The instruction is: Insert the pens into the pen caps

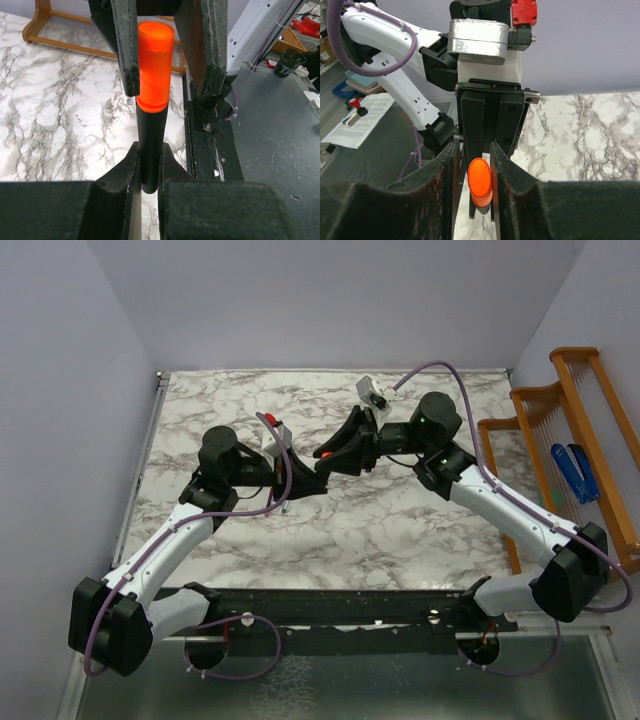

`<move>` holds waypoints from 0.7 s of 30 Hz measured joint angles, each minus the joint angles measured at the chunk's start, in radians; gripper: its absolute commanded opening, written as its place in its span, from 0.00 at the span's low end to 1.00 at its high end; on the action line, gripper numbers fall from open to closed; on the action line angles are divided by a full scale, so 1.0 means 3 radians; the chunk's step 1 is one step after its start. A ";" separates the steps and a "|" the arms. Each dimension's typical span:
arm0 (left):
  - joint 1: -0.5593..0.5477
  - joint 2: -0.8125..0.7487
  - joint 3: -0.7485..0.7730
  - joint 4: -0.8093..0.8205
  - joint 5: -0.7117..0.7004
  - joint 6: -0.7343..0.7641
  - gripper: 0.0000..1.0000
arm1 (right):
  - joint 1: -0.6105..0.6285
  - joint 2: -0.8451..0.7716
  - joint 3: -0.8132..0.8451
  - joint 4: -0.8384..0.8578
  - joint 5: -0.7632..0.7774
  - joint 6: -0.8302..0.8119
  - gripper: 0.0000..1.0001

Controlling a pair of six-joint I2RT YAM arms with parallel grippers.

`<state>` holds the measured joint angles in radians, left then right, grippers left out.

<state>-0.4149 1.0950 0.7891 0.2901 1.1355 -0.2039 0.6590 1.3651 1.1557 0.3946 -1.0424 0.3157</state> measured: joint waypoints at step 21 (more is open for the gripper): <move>0.0000 0.0022 0.0004 -0.0006 0.0055 -0.0003 0.00 | -0.0023 -0.0070 -0.0100 0.0029 0.0042 -0.0008 0.19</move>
<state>-0.4149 1.1015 0.7902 0.2882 1.1519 -0.2047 0.6521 1.3441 1.1255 0.4034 -1.0298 0.3134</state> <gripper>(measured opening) 0.093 0.251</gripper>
